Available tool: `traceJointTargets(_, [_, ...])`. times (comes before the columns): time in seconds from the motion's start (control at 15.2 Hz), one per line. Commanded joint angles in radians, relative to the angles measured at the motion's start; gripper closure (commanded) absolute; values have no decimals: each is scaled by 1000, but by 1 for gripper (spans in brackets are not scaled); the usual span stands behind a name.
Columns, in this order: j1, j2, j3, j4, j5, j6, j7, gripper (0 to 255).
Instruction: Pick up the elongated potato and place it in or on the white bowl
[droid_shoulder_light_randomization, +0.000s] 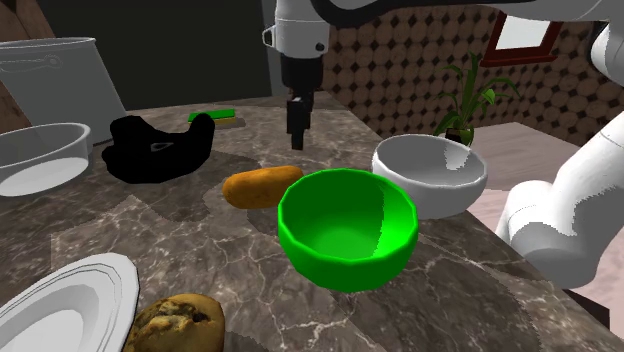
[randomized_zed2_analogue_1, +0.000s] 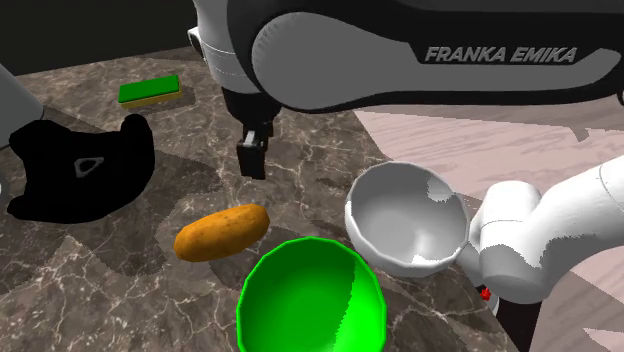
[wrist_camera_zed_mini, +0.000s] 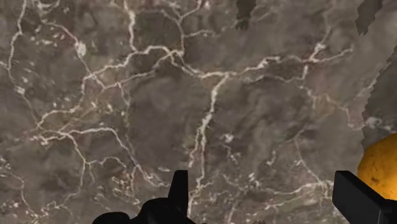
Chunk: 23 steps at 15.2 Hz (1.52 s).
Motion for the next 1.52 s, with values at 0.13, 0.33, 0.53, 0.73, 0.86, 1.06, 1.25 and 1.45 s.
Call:
traceJointTargets(0.13, [47,85,56,100,-14,-19,-29,0])
traceJointTargets(0.33, [82,148,98,172,-31,-33,-52,0])
traceJointTargets(0.53, [119,211,140,245,-52,-50,-73,0])
traceJointTargets(0.73, [145,249,167,276,-67,-48,-87,0])
traceJointTargets(0.86, [144,242,165,241,-65,-19,-89,0])
traceJointTargets(1.06, [142,234,163,191,-62,24,-90,0])
traceJointTargets(1.25, [141,231,163,166,-60,46,-91,0])
traceJointTargets(1.45, [141,231,163,166,-61,46,-91,0])
